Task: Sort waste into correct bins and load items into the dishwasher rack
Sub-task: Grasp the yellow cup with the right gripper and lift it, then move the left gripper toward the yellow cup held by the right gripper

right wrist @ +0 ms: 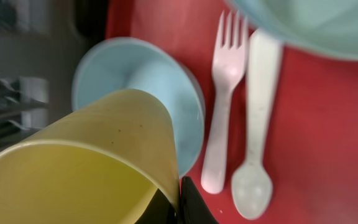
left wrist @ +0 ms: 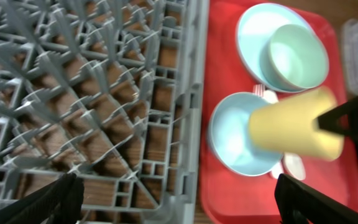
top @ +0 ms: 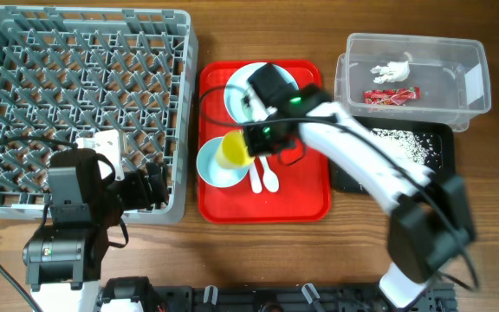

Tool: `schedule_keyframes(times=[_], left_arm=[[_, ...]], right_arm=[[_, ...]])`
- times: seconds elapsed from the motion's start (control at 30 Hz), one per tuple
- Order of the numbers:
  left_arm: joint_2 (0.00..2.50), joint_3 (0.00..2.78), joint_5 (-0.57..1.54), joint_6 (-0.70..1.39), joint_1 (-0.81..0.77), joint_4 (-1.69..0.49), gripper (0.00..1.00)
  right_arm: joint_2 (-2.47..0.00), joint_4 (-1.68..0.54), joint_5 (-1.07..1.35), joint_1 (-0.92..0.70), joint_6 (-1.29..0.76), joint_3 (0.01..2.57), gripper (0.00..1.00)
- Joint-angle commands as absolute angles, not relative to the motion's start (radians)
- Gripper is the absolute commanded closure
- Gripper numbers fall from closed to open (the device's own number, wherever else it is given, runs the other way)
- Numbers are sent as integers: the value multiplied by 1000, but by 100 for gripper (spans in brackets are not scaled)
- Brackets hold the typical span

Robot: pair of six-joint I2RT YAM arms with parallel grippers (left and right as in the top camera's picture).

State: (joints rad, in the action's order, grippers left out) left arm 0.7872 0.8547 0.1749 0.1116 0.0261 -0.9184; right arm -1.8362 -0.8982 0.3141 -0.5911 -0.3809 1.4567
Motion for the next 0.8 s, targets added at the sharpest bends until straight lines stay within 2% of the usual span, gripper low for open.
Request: schedule_keyframes(times=[0.0, 0.13, 0.33, 0.53, 0.77], left_arm=[[786, 873, 324, 120, 24, -867, 0], [796, 873, 445, 170, 24, -789, 0], [881, 873, 661, 279, 24, -685, 0], [1013, 873, 947, 317, 24, -571, 0], [1165, 873, 1284, 324, 23, -387, 0]], right_arm=[[-1654, -911, 317, -483, -385, 1501, 96], [-1579, -942, 399, -378, -344, 1501, 96], [-1567, -955, 767, -237, -226, 1486, 96], [-1567, -960, 939, -221, -157, 1480, 96], [-1567, -995, 978, -223, -126, 1480, 96]])
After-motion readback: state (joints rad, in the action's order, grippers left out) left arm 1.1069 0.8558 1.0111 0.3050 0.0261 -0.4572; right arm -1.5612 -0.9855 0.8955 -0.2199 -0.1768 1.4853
